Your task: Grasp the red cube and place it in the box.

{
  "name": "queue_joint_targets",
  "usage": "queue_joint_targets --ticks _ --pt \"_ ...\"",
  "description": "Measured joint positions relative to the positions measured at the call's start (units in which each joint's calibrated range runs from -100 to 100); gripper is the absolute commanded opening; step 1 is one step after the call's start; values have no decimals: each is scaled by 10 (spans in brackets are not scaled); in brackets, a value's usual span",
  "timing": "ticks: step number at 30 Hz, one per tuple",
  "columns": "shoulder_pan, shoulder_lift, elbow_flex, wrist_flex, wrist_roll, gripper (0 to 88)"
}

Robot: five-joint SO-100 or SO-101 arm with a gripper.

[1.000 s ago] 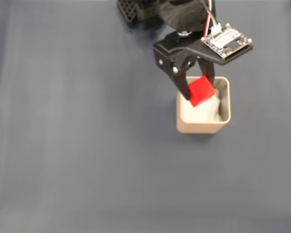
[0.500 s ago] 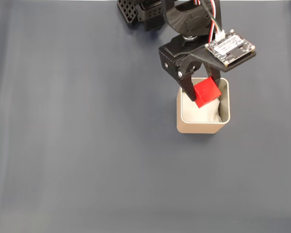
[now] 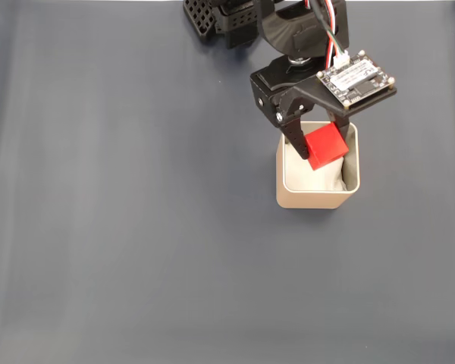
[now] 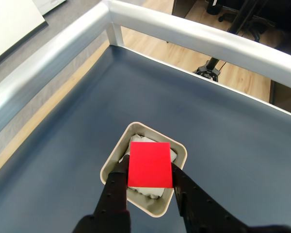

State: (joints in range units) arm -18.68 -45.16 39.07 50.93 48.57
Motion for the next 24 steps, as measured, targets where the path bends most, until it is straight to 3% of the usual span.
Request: queue_joint_targets --ticks 11,24 --pt "-1 4 0 -8 -25 370" --pt "0 4 0 -15 -34 495"
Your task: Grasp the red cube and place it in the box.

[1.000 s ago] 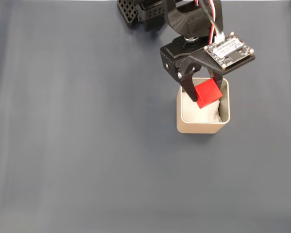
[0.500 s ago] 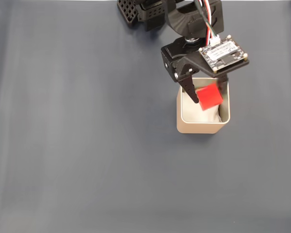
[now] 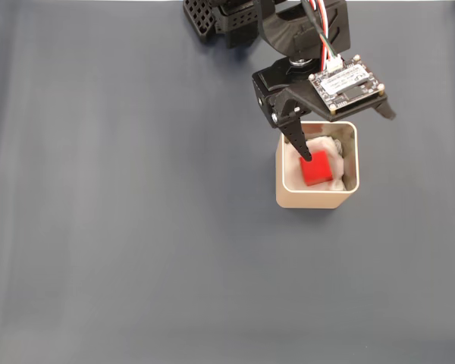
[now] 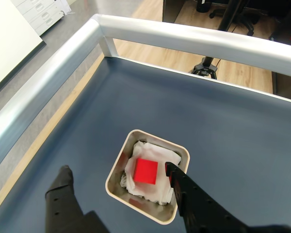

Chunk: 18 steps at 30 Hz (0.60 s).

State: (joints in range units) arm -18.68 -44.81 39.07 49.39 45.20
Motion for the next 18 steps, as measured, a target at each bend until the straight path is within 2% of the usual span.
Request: queue_joint_targets --ticks 12,14,18 --pt "1 0 0 -19 0 499" --pt "1 0 0 -22 0 452" --pt "5 0 0 -29 0 264"
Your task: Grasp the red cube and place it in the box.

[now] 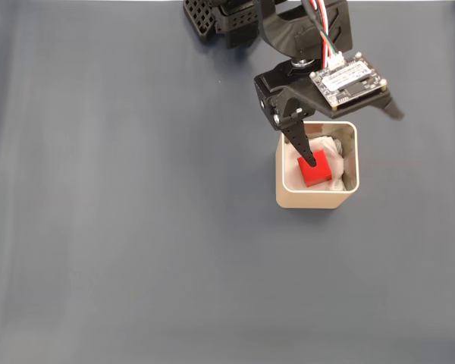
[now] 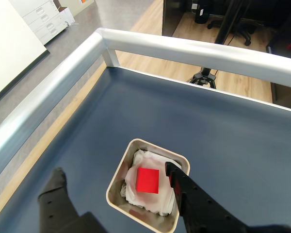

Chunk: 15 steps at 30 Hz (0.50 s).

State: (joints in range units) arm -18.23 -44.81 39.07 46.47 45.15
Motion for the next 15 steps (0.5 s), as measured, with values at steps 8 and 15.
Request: queue_joint_targets --ticks 8,15 --pt "28 0 0 -3 -10 55" --pt "65 -6 0 -3 -4 2"
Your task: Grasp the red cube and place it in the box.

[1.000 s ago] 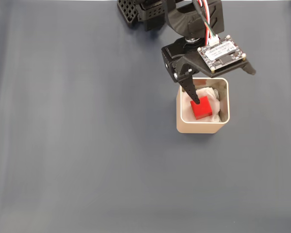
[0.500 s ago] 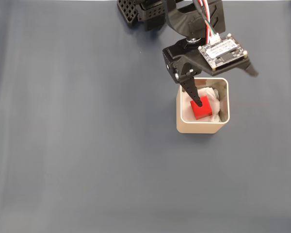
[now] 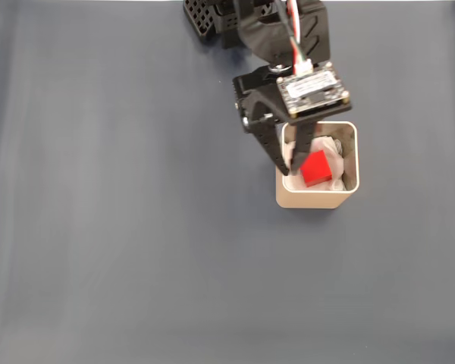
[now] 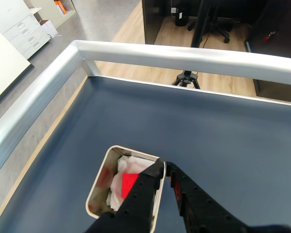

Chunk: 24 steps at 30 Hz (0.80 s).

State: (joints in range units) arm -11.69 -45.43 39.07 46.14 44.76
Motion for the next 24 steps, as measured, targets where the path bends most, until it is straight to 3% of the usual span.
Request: queue_joint_targets --ticks 13,24 --pt "102 0 2 -3 0 2" --pt "153 -76 132 -44 4 2"
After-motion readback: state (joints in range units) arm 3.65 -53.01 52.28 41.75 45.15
